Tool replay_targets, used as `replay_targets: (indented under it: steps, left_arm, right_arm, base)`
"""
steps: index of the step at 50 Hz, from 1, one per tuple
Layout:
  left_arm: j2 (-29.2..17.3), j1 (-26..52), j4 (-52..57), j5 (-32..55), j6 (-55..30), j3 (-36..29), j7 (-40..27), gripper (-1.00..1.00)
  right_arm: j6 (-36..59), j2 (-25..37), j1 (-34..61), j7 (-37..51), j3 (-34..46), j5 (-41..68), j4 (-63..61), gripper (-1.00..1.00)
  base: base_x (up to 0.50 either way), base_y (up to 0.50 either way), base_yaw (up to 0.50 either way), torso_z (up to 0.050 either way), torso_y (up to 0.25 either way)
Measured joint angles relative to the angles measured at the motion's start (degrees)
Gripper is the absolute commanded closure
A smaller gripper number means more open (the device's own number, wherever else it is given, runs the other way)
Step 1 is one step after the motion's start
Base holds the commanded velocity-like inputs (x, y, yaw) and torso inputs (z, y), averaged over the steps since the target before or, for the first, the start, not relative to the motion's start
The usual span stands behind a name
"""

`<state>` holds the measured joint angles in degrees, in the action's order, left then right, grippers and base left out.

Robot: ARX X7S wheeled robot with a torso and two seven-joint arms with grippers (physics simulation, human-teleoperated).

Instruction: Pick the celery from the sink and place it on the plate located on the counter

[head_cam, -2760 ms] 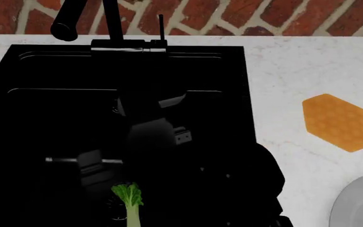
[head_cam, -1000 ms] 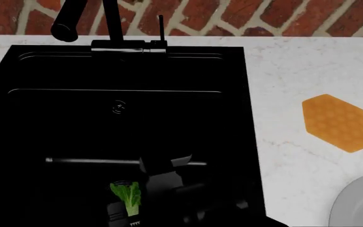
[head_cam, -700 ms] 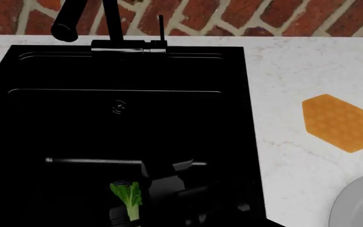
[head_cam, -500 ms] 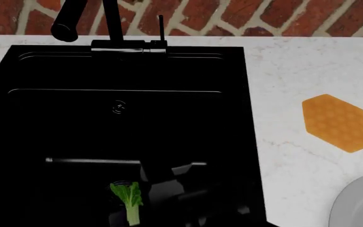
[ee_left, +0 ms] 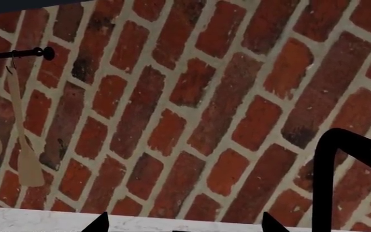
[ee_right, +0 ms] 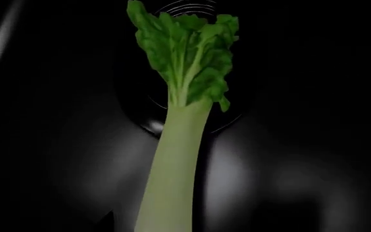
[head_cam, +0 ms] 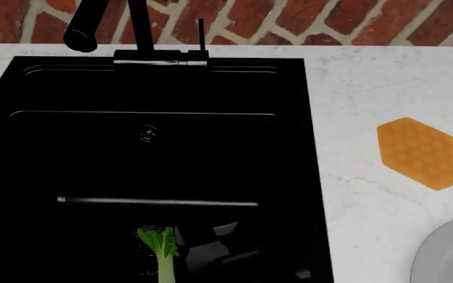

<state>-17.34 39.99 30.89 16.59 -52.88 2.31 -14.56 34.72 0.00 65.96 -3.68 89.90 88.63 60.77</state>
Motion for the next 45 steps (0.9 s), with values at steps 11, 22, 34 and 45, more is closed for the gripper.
replay_targets:
  steps: [11,22,34,45]
  left_arm:
    - [0.0,0.0,-0.3,0.2,0.5,0.2,0.0,-1.0]
    - [-0.1,-0.1,-0.8,0.2,1.3,0.3,0.0,-1.0]
    - [-0.1,-0.1,-1.0,0.4,1.7,0.5,0.0,-1.0]
    - [-0.1,-0.1,-0.6,0.8,1.7,0.6,-0.1,-1.0]
  right_arm:
    - [0.6,0.0,-0.8,-0.8,-0.1,-0.8,-0.3,-1.0]
    - [0.9,0.0,-1.0,-1.9,-0.4,-2.5,-0.4,-1.0]
    - [1.2,0.0,-1.2,-2.5,-1.0,-1.4,-0.7,1.0]
    - [1.0,0.0,-0.7,-1.9,-0.3,-1.3,-1.3,1.0]
  base:
    - [0.0,0.01,0.0,-0.01,-0.006]
    - [0.0,0.01,0.01,-0.01,-0.008]
    - [0.0,0.01,0.01,-0.011,-0.007]
    - [0.0,0.01,0.01,-0.01,-0.008]
